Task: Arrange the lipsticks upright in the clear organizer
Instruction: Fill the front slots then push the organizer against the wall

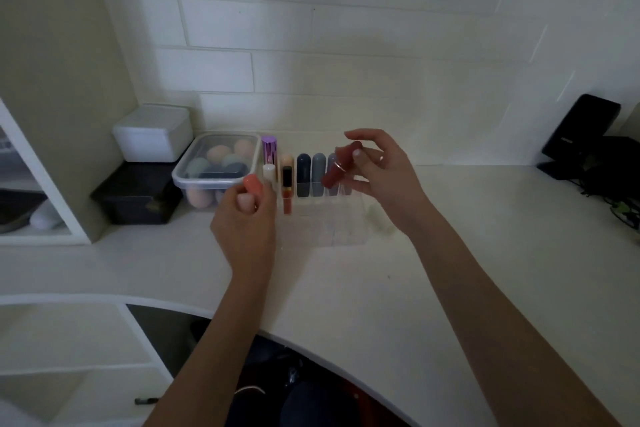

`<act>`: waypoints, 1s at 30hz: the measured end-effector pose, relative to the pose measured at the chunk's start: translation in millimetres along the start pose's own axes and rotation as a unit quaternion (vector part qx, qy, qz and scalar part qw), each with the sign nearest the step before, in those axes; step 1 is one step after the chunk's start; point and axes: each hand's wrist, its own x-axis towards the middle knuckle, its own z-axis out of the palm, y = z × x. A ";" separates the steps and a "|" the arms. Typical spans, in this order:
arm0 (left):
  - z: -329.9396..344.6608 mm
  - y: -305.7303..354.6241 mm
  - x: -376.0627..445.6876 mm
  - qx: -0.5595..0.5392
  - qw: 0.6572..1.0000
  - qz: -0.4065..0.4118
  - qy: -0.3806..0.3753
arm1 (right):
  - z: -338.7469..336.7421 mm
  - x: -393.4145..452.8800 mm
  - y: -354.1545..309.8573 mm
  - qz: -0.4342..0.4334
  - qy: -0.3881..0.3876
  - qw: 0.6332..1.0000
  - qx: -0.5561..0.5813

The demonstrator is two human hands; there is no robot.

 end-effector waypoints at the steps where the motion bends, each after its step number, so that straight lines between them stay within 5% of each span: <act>1: 0.2 -1.0 0.2 -0.006 1.000 0.003 0.003 | 8.2 4.5 -1.1 -0.008 -0.006 1.000 -0.019; 12: 4.2 1.6 -0.6 -0.025 0.998 0.056 -0.002 | 40.1 14.5 12.0 -0.109 -0.032 0.974 -0.197; 20: 5.6 -2.8 0.4 0.060 0.990 0.131 -0.007 | 34.5 14.4 11.6 -0.096 -0.051 0.965 -0.238; 25: 3.8 -4.2 0.7 0.009 0.993 0.119 -0.026 | 40.3 15.2 26.0 -0.091 -0.064 0.936 -0.333; 28: 4.3 -4.3 0.6 -0.002 0.992 0.123 -0.028 | 39.9 15.6 9.3 -0.145 -0.026 0.944 -0.295; 30: 5.0 -2.3 -1.5 0.034 0.985 0.166 -0.032 | 41.8 9.5 -6.9 -0.122 -0.081 0.965 -0.215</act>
